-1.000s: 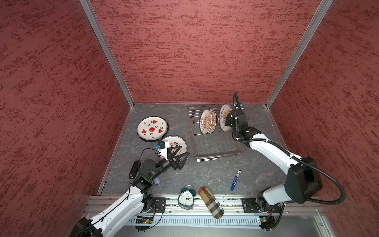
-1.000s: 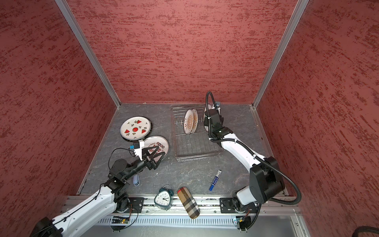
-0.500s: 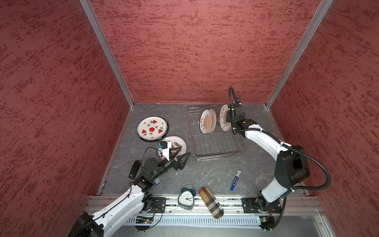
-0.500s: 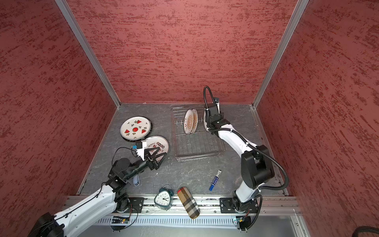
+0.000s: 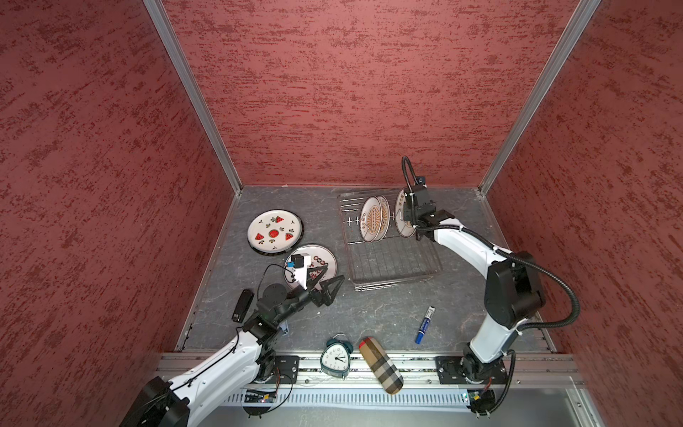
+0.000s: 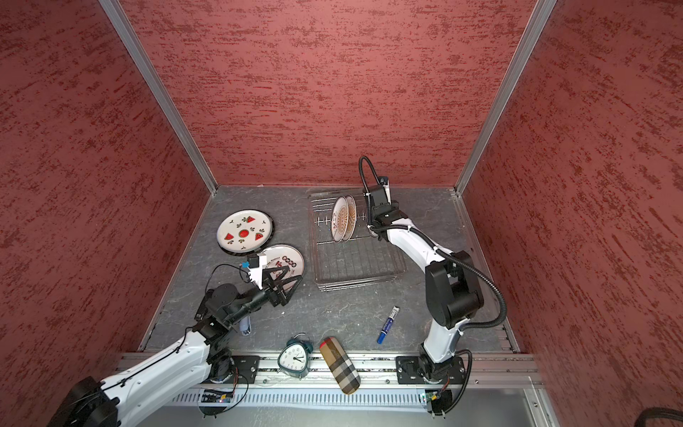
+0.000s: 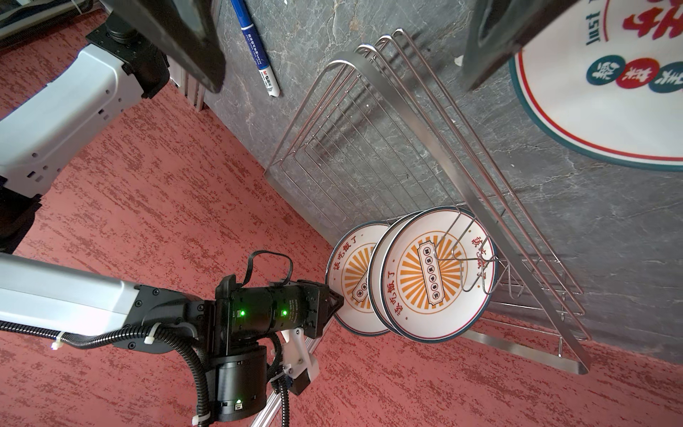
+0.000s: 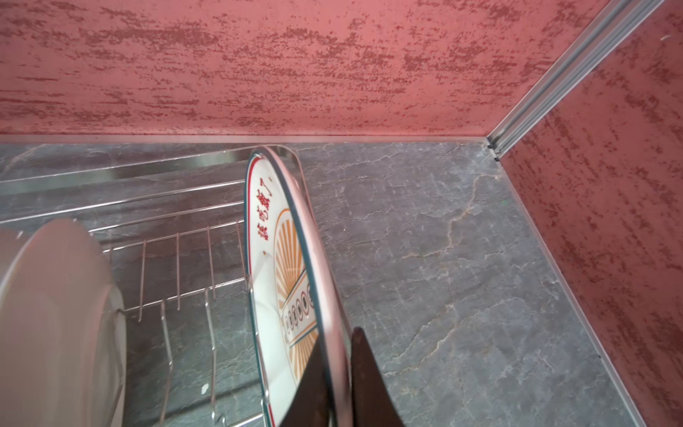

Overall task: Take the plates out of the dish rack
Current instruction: 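Grasp the rim of a sunburst plate in the rack with the right gripper, then lift the sunburst plate out of the rack toward the left gripper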

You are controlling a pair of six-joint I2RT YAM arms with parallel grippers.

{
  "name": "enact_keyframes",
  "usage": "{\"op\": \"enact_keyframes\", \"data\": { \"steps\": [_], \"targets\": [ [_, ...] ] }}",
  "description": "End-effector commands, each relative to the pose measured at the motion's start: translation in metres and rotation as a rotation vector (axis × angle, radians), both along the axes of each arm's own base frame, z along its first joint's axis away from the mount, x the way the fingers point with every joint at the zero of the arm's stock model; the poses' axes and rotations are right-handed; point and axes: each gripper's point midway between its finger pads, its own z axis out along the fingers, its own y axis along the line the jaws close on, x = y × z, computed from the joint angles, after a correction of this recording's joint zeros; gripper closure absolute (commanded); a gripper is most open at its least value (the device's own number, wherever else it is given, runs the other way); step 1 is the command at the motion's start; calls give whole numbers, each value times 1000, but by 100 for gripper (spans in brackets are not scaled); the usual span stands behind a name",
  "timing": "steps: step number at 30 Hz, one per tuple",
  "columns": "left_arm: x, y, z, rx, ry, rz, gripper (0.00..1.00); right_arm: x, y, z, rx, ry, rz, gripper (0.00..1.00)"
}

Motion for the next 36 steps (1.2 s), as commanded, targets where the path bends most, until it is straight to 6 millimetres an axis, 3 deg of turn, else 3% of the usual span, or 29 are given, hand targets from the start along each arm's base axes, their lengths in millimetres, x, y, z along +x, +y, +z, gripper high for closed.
{"op": "enact_keyframes", "data": {
  "steps": [1,9,19,36],
  "targets": [
    [3,-2,18,-15,-55,4,1,7,4,-3,-15,5,-9,90],
    [6,-2,16,-12,-48,16,1,6,10,8,-53,-32,-14,96],
    [6,0,17,-14,-47,24,1,-2,13,43,-87,-115,-26,99],
    [5,2,18,-16,-54,35,1,-40,8,99,-94,-269,-56,100]
  ]
}}
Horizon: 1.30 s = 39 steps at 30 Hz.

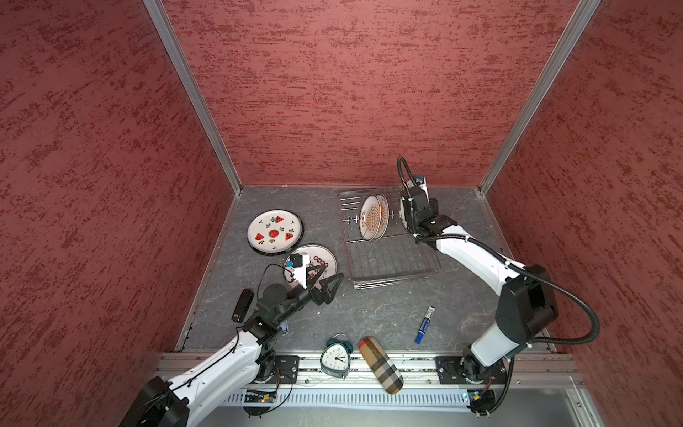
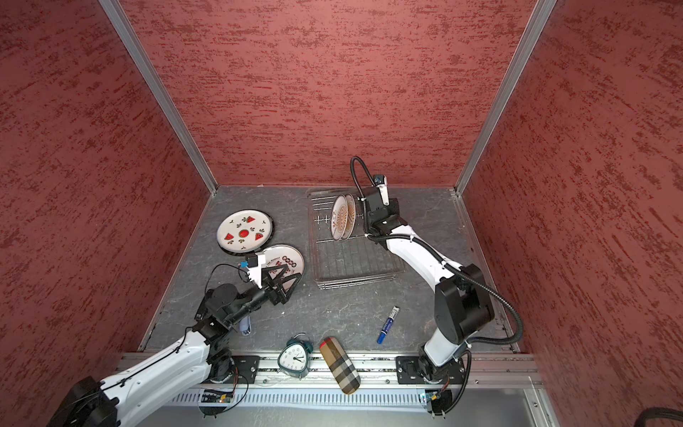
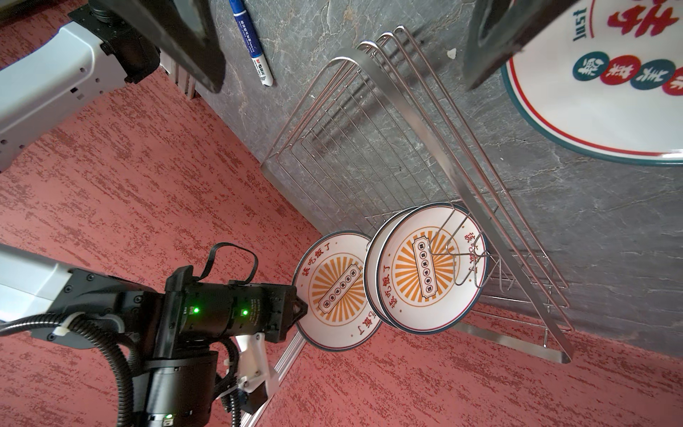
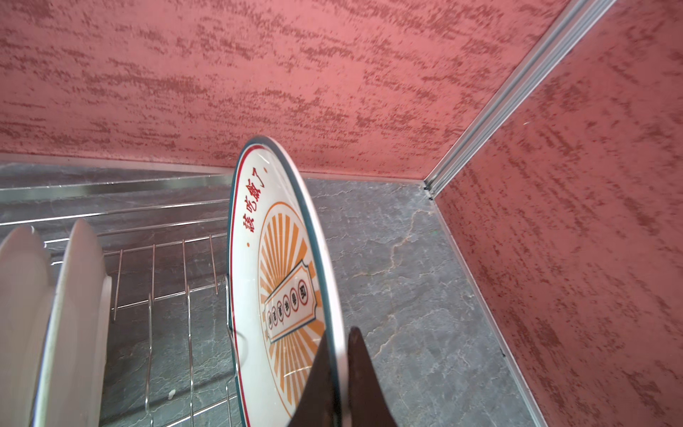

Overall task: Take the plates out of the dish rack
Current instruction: 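Lift the sunburst plate out of the rack toward the left gripper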

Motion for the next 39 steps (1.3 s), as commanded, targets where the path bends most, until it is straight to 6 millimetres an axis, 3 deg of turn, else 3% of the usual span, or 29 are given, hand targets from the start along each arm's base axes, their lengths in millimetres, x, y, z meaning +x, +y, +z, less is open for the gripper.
{"op": "enact_keyframes", "data": {
  "steps": [1,7,12,19,28,34,39],
  "targets": [
    [1,-1,15,-12,-44,3,1,-7,4,43,58,-147,-11,100],
    [3,1,12,-6,-37,21,1,-31,10,59,83,-200,13,100],
    [3,1,12,-6,-38,21,1,-60,13,84,109,-273,24,100],
    [5,2,11,-9,-28,30,1,-94,14,98,199,-353,86,100],
    [3,5,13,-21,-27,37,1,-139,30,107,465,-459,368,100],
    [-7,10,22,-104,-36,-20,1,-173,57,109,689,-537,629,99],
    [-18,17,32,-147,-87,-38,1,-191,87,102,850,-548,827,100]
  ]
}}
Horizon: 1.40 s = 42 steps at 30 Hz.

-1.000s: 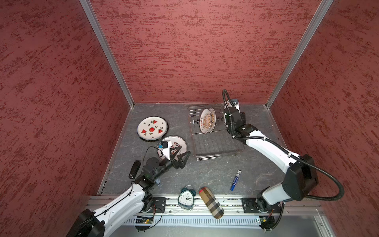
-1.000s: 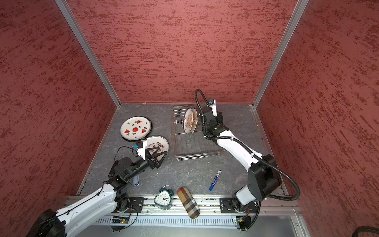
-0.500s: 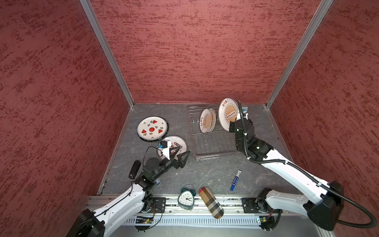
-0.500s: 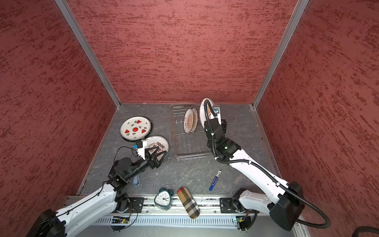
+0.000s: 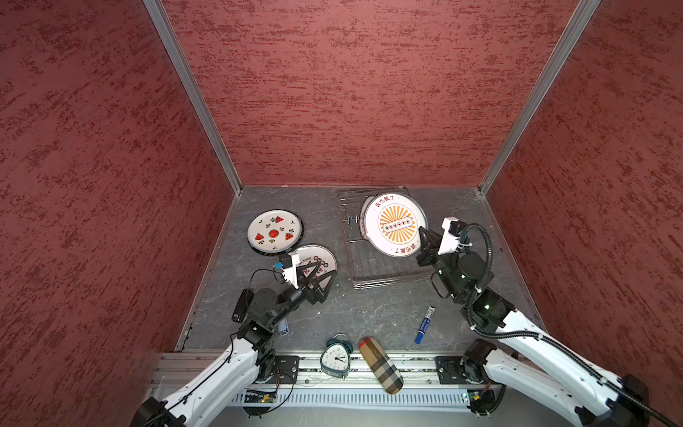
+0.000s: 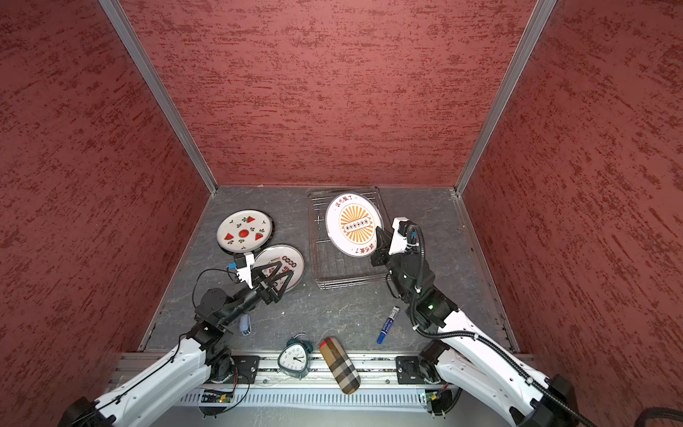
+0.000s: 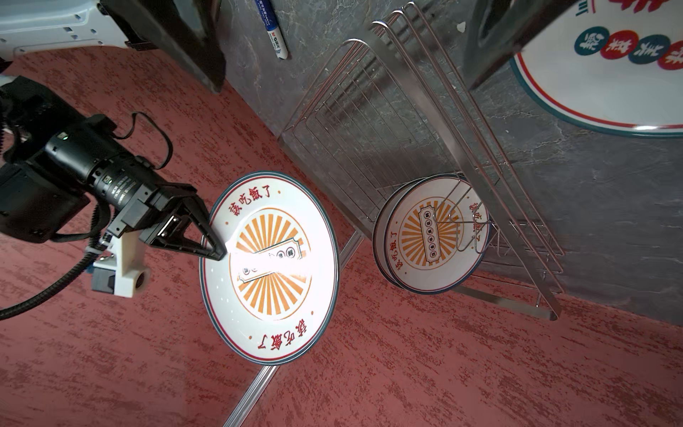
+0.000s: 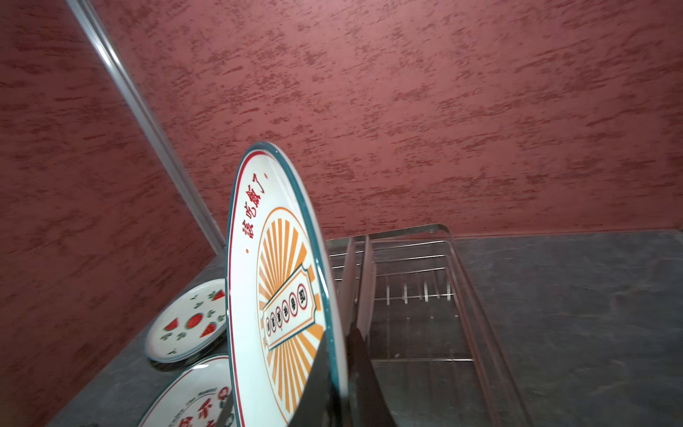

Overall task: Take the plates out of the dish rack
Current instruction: 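Lift the sunburst plate out of the rack toward the left gripper, then grasp the sunburst plate rim with the left gripper while the right gripper holds it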

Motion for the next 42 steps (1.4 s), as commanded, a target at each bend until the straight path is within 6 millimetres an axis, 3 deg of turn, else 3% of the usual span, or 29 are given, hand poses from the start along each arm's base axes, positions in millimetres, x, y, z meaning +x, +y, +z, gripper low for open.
{"op": "enact_keyframes", "data": {
  "steps": [1,7,11,21,25,27,29,42],
  "targets": [
    [-11,-1,9,-35,-29,-46,1,-25,29,47,214,-155,233,100],
    [-11,11,9,-76,-55,19,1,-43,51,39,300,-260,416,100],
    [-7,16,6,-82,-49,57,1,-48,56,30,362,-288,468,100],
    [2,2,-2,-36,15,23,1,-34,85,11,398,-255,509,100],
    [5,-5,-5,-45,42,-7,12,-27,92,3,386,-250,480,100],
    [9,-6,-10,-46,74,6,29,-24,95,-1,379,-249,462,100],
    [12,-4,-12,-57,88,26,40,-21,100,-5,364,-247,449,100],
    [11,4,-11,-82,87,58,67,-4,118,-24,320,-209,406,100]
  ]
}}
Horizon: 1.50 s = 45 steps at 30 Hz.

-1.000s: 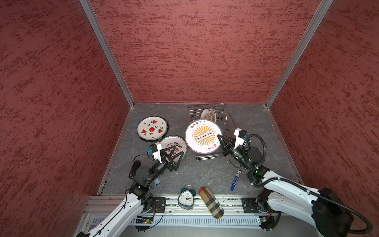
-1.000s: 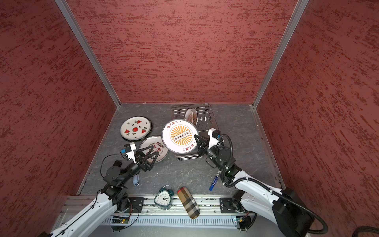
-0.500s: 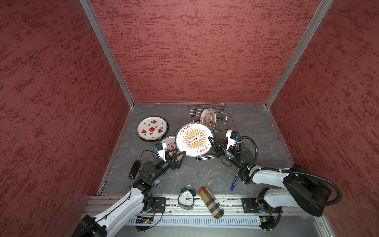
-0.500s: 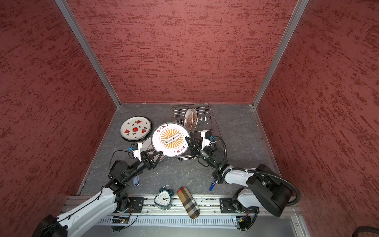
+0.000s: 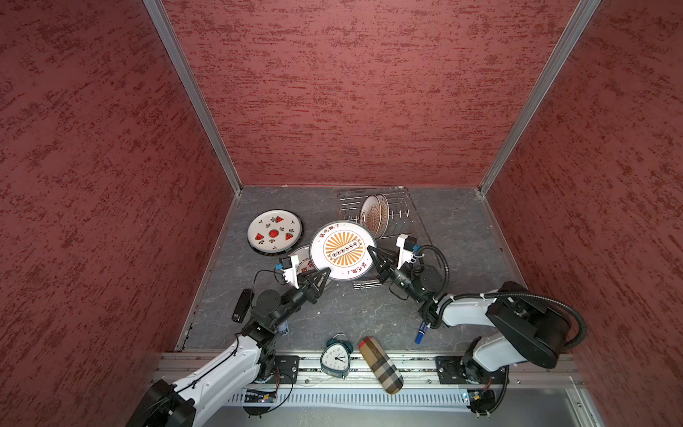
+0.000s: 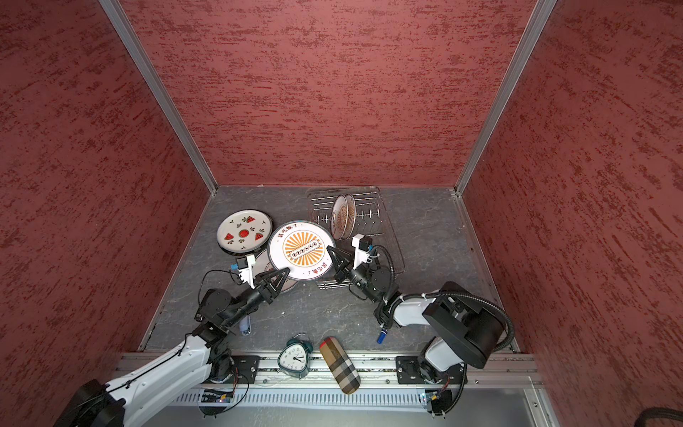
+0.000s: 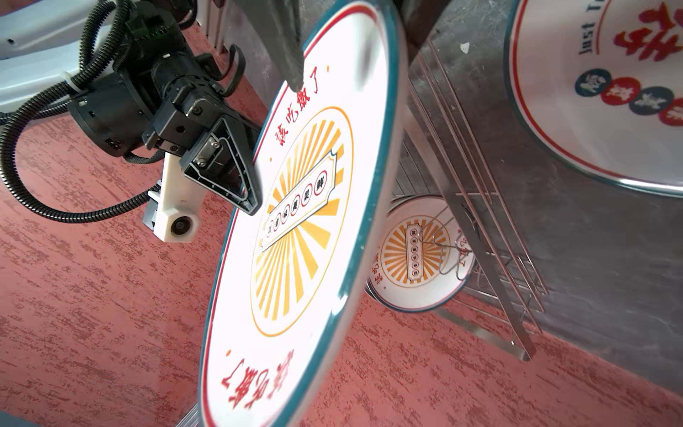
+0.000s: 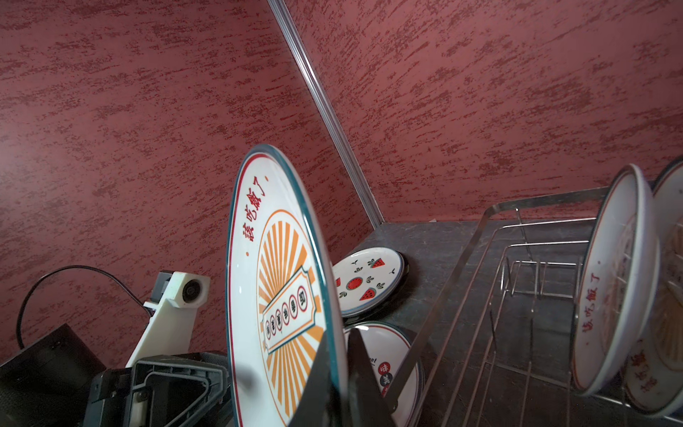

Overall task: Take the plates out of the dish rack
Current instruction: 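Grasp the sunburst plate rim with the left gripper while the right gripper holds it, then carry the plate with the left gripper while the right gripper releases and withdraws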

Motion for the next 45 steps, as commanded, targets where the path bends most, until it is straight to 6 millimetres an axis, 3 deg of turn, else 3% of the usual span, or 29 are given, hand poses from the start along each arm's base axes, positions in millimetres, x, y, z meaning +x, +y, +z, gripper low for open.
{"op": "enact_keyframes", "data": {
  "steps": [1,4,13,26,35,45],
  "targets": [
    [-1,3,9,-12,-32,18,72,0,-2,41,100,-100,-26,100],
    [-2,5,10,-18,-37,23,79,0,2,42,101,-103,-15,100],
    [-7,10,16,-52,-63,33,79,-11,13,44,120,-107,78,100],
    [-13,18,20,-71,-85,55,84,-10,24,40,114,-93,120,99],
    [-12,17,18,-78,-67,52,76,-18,28,40,132,-97,178,99],
    [-13,16,16,-94,-38,46,93,-17,20,34,112,-87,130,99]
  ]
}}
